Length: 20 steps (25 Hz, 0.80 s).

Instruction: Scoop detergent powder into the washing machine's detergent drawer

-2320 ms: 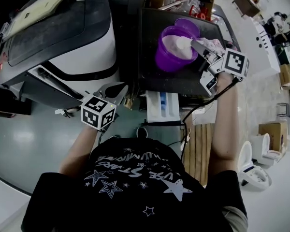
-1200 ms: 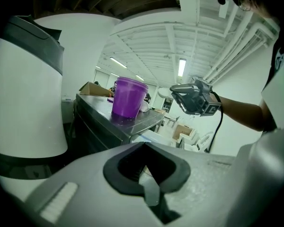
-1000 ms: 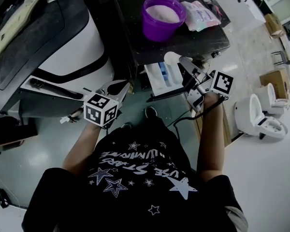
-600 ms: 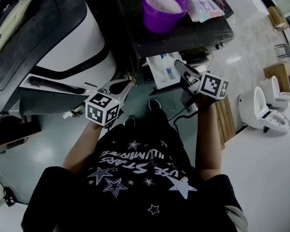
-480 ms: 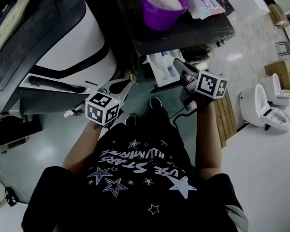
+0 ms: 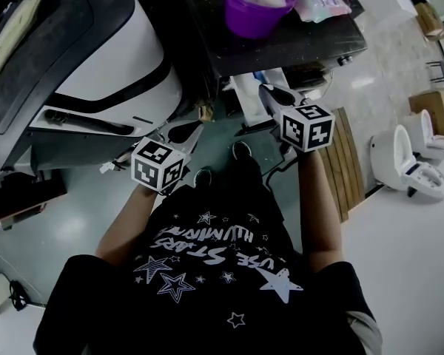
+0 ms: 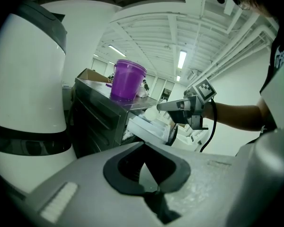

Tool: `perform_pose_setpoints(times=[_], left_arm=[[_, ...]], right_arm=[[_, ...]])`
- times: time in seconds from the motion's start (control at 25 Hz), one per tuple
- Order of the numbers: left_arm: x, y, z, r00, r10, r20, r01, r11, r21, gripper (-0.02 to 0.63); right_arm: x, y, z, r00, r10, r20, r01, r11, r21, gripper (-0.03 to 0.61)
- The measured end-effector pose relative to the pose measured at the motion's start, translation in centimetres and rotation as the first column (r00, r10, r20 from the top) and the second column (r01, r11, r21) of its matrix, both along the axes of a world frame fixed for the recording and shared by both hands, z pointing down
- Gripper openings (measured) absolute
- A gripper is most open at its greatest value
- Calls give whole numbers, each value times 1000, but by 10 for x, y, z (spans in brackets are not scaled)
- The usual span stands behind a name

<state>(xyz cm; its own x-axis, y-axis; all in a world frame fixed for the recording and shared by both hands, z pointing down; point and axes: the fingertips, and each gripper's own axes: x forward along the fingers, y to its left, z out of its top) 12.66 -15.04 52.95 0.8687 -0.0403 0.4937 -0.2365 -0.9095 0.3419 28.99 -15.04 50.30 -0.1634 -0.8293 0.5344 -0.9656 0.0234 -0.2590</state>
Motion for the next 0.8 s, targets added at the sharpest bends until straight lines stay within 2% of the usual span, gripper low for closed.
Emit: perform_pose_setpoints(times=[0.2, 0.36, 0.48, 0.64, 0.72, 0.8], left_arm=[[-5, 0, 2, 1000, -15, 1, 15, 1000, -8, 0], [-9, 1, 3, 1000, -20, -2, 20, 1000, -10, 0], [-11, 2, 4, 1000, -17, -4, 17, 1000, -9, 0], [-16, 4, 4, 1000, -13, -5, 13, 1000, -7, 0], [-19, 4, 4, 1000, -11, -7, 11, 1000, -6, 0], [-23, 4, 3, 1000, -10, -11, 10, 1000, -5, 0]], right_arm=[[-8, -2, 10, 980, -90, -176, 82, 995, -51, 35], [-18, -5, 12, 934, -164, -318, 144, 986, -86, 35], [-25, -6, 12, 876, -218, -430, 190, 976, -109, 35], [-31, -5, 14, 783, -272, -560, 232, 962, -142, 35], [-33, -4, 14, 732, -290, -617, 242, 957, -162, 35], [-36, -2, 14, 695, -298, -654, 247, 954, -172, 35]])
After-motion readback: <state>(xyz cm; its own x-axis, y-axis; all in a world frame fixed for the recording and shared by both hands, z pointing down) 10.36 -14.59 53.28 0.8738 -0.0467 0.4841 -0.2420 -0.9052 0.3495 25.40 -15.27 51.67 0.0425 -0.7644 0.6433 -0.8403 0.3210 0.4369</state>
